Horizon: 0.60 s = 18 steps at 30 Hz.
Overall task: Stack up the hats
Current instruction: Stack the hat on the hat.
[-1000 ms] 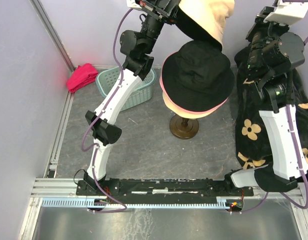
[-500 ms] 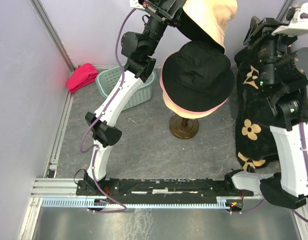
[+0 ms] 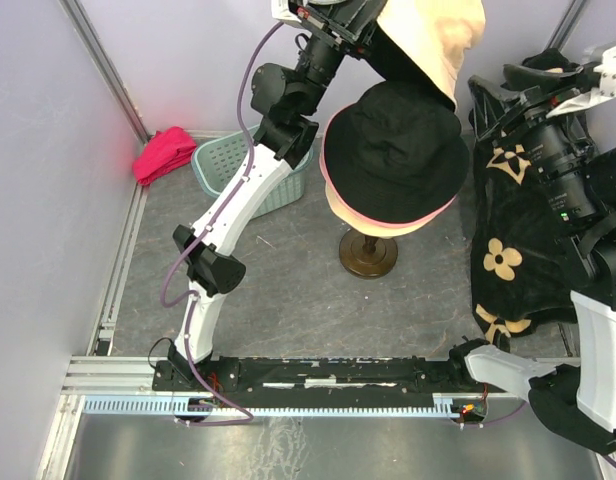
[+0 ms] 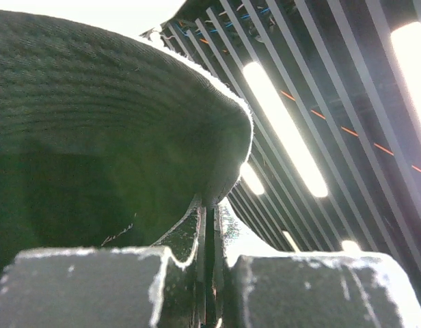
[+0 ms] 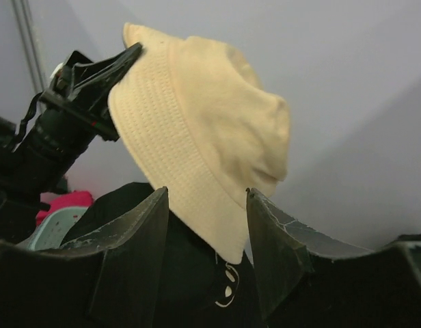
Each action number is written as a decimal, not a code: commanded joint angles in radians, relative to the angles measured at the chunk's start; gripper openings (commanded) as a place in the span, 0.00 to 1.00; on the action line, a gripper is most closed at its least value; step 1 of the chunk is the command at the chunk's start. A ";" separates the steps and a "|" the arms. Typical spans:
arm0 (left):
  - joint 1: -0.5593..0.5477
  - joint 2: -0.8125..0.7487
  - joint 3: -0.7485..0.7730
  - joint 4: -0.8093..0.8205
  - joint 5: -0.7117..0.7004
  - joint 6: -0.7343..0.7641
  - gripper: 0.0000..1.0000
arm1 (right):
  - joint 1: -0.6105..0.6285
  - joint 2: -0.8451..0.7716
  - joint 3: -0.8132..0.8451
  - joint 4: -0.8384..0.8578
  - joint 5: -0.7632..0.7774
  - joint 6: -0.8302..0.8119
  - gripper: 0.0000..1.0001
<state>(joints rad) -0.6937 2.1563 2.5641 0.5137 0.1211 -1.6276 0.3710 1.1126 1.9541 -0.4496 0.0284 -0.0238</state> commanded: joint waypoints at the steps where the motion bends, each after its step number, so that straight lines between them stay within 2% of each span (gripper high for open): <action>1: -0.027 -0.052 0.011 -0.020 -0.031 0.042 0.03 | -0.001 -0.012 0.032 -0.088 -0.159 -0.020 0.58; 18: -0.082 -0.056 0.011 -0.062 -0.060 0.080 0.03 | 0.002 -0.001 -0.047 -0.095 -0.193 -0.040 0.60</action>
<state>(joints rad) -0.7601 2.1563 2.5637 0.4377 0.0780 -1.5925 0.3710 1.1007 1.9163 -0.5594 -0.1535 -0.0498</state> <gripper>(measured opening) 0.064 0.592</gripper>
